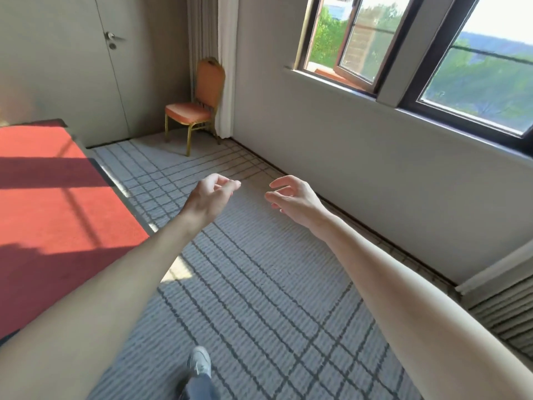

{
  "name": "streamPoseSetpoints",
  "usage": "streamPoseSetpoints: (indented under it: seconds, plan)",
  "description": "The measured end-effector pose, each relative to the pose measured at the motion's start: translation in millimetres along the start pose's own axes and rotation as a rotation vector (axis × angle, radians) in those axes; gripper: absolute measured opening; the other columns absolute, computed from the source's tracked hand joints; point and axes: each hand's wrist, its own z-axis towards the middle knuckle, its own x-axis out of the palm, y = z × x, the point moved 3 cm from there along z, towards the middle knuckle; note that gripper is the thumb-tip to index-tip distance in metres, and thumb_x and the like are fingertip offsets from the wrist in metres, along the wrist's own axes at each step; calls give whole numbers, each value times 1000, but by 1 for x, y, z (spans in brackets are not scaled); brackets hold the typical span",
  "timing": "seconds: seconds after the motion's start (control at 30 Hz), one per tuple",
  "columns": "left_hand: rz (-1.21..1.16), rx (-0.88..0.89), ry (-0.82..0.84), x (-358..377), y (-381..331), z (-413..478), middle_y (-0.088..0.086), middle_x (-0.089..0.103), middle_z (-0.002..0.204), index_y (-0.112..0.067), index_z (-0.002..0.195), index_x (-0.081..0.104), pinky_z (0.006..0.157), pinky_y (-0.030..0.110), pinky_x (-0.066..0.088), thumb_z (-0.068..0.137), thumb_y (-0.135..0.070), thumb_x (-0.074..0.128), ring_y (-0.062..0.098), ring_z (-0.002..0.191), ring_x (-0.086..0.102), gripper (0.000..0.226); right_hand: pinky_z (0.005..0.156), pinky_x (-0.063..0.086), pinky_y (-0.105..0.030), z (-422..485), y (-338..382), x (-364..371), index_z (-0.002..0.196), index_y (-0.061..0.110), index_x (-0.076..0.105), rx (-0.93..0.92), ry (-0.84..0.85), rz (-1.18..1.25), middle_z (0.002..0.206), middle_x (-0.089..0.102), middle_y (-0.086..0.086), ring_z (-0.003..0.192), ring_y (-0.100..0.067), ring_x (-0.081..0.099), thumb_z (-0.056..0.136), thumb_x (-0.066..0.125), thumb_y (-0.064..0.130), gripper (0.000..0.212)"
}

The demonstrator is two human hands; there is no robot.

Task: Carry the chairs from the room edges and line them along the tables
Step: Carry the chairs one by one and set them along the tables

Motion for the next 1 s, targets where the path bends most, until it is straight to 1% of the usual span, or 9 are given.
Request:
streamPoseSetpoints:
  seconds: [0.1,0.17,0.23,0.27,0.4,0.6,0.77,0.83,1.0]
  plan:
    - [-37,7,4,-11,9,96,-3,68,102,-27,98,64,95,42,50,78,-59,56,17,100,64,39,83,59,-37,88,4,10,110,30,63,-5,-33,-2,95,74,7,90,-11,70,81,71,39,31]
    - [-31,-7,31,-17,10,155,-3,68,103,-27,98,64,93,41,50,80,-58,56,17,100,63,37,77,57,-32,141,7,13,110,31,63,21,-52,-10,95,73,7,90,-10,70,81,70,39,31]
    - [-49,6,25,-23,7,208,-4,68,104,-30,97,65,93,40,50,76,-61,55,16,99,63,39,69,50,-24,189,12,14,111,32,63,35,-83,-14,96,73,7,91,-9,68,82,69,38,30]
    - [-58,-5,9,-31,6,241,-4,68,104,-30,96,65,93,41,51,75,-62,55,16,99,64,40,68,48,-24,223,17,19,110,33,63,49,-106,-4,97,72,6,91,-9,68,83,69,38,29]
    - [-70,-29,-11,-45,19,326,-4,69,102,-29,95,65,96,42,50,74,-61,56,15,98,64,39,76,53,-26,313,16,40,110,32,63,69,-93,-14,98,71,7,91,-9,68,84,69,36,27]
    - [-27,-79,-46,-76,57,462,-5,69,99,-29,92,65,95,43,51,69,-64,56,17,96,65,43,70,48,-19,457,21,77,112,32,62,65,-74,0,100,67,14,91,-2,64,85,68,34,28]
    - [19,-97,-63,-93,82,595,-6,68,99,-28,93,65,94,40,50,73,-59,56,15,97,64,38,65,47,-20,601,17,102,113,30,61,51,-49,39,101,66,12,91,-3,64,85,67,33,29]
    - [73,-109,-57,-104,87,653,-7,67,97,-29,93,65,92,39,50,74,-59,56,15,95,64,37,65,47,-20,668,21,108,114,28,61,45,-40,48,101,67,9,90,-5,64,85,68,32,30]
    - [161,-101,-79,-155,89,785,-7,67,99,-29,96,64,88,36,49,87,-53,58,14,96,62,26,67,48,-21,816,57,114,114,26,62,16,-55,74,102,68,7,88,-6,65,85,68,30,31]
